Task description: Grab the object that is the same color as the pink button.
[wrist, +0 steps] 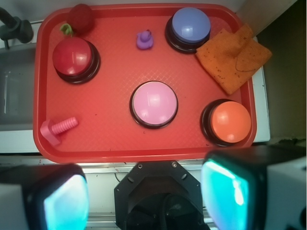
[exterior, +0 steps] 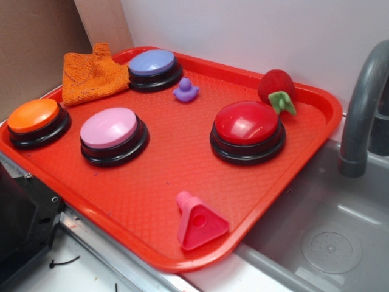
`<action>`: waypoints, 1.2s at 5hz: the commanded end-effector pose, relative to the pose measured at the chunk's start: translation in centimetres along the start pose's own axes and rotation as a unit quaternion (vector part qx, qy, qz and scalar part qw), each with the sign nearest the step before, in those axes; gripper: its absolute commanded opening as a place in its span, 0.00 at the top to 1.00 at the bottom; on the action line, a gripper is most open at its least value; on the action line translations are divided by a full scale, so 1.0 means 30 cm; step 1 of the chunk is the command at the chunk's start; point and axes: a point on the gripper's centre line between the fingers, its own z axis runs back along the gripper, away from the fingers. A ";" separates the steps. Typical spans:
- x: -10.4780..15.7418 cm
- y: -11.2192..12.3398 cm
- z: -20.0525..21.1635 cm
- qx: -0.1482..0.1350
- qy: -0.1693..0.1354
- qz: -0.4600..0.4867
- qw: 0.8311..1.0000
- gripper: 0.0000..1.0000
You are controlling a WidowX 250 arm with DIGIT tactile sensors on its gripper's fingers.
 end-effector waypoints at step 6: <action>0.108 -0.159 -0.236 -0.159 -0.076 -0.564 0.807 0.00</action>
